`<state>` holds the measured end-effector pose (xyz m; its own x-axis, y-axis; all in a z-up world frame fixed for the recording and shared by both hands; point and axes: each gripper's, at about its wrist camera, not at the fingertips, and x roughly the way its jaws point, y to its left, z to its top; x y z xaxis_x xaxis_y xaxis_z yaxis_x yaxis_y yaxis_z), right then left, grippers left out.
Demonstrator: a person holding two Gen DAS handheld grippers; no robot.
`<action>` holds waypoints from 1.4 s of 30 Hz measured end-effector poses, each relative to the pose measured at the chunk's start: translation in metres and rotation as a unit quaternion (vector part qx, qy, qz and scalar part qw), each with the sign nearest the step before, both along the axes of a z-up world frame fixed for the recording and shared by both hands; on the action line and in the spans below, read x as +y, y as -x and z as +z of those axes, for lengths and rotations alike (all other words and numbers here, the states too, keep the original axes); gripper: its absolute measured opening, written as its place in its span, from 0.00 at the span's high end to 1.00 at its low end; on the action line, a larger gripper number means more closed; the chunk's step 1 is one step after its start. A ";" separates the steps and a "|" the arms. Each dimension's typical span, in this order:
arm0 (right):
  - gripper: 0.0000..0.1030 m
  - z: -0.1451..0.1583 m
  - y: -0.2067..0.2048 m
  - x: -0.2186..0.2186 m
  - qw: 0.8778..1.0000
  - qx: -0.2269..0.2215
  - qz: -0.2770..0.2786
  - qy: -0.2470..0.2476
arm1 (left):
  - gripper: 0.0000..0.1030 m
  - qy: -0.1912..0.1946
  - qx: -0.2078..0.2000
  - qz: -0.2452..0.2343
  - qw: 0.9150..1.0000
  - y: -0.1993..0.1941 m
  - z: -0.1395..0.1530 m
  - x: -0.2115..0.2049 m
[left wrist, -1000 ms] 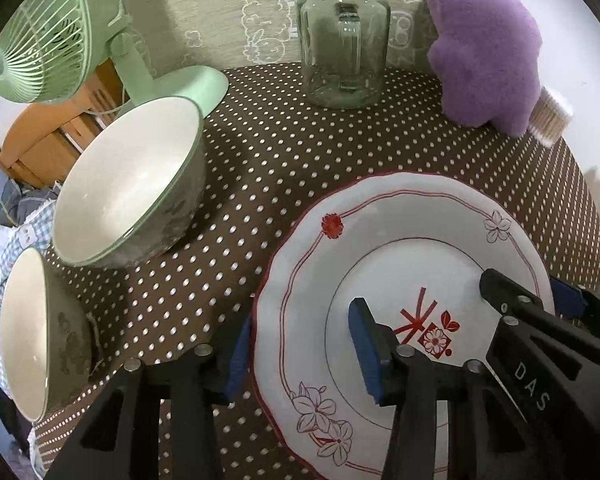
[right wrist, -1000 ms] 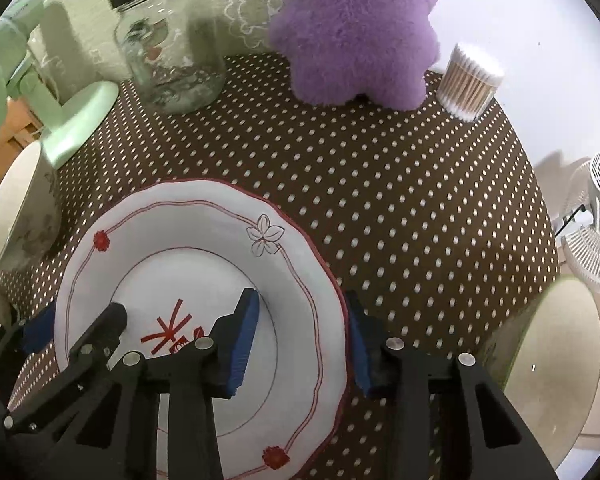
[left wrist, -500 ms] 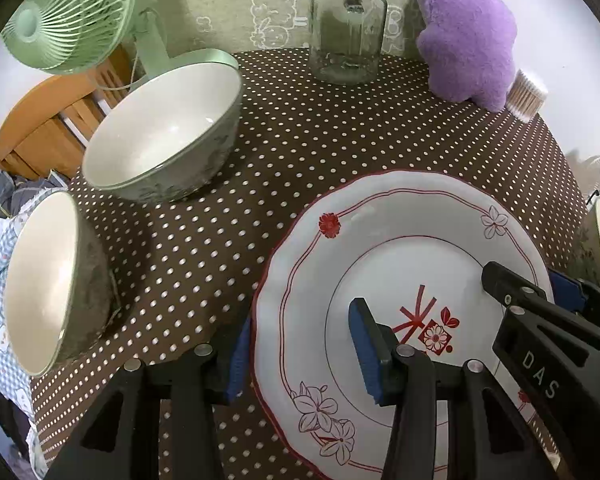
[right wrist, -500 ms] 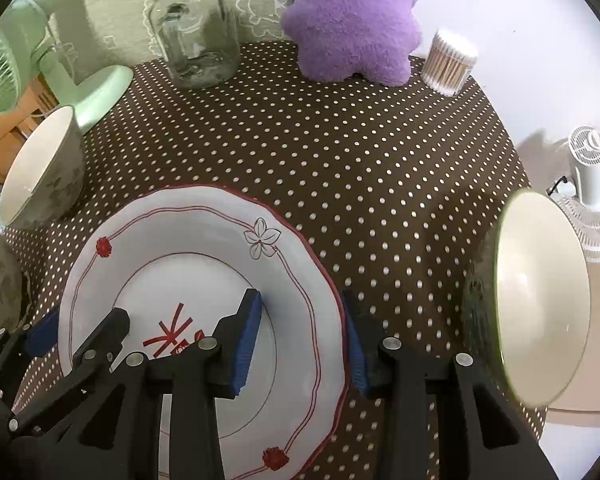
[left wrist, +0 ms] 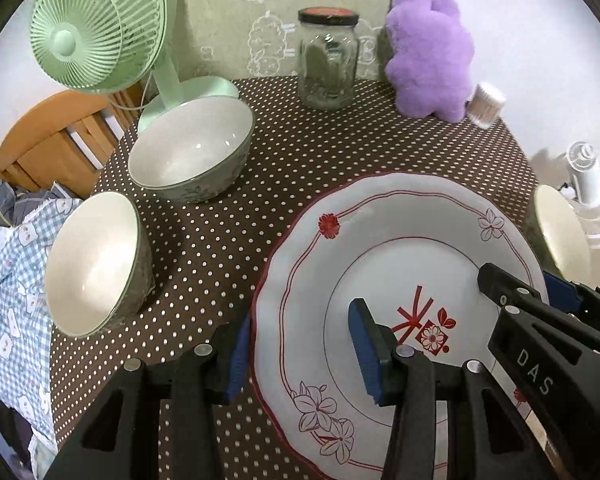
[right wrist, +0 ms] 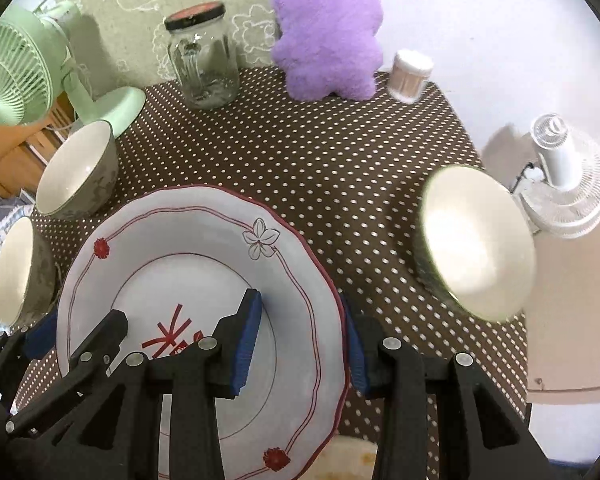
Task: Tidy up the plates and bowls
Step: 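Grip the white red-rimmed plate with both grippers and lift it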
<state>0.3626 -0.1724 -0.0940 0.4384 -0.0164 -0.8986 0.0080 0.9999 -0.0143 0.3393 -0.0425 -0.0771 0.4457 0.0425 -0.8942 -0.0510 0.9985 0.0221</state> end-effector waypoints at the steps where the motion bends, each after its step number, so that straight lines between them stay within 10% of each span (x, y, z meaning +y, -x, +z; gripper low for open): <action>1: 0.58 0.004 0.005 -0.002 1.000 -0.003 -0.003 0.001 | 0.55 0.000 -0.002 -0.003 1.000 0.004 0.003 -0.001; 19: 0.58 0.028 0.099 -0.026 0.998 -0.015 -0.065 0.012 | 0.55 0.013 -0.016 -0.062 0.998 0.077 0.026 -0.024; 42: 0.58 -0.010 0.174 -0.095 0.995 0.024 -0.092 0.025 | 0.55 0.024 0.045 -0.103 0.993 0.136 -0.022 -0.096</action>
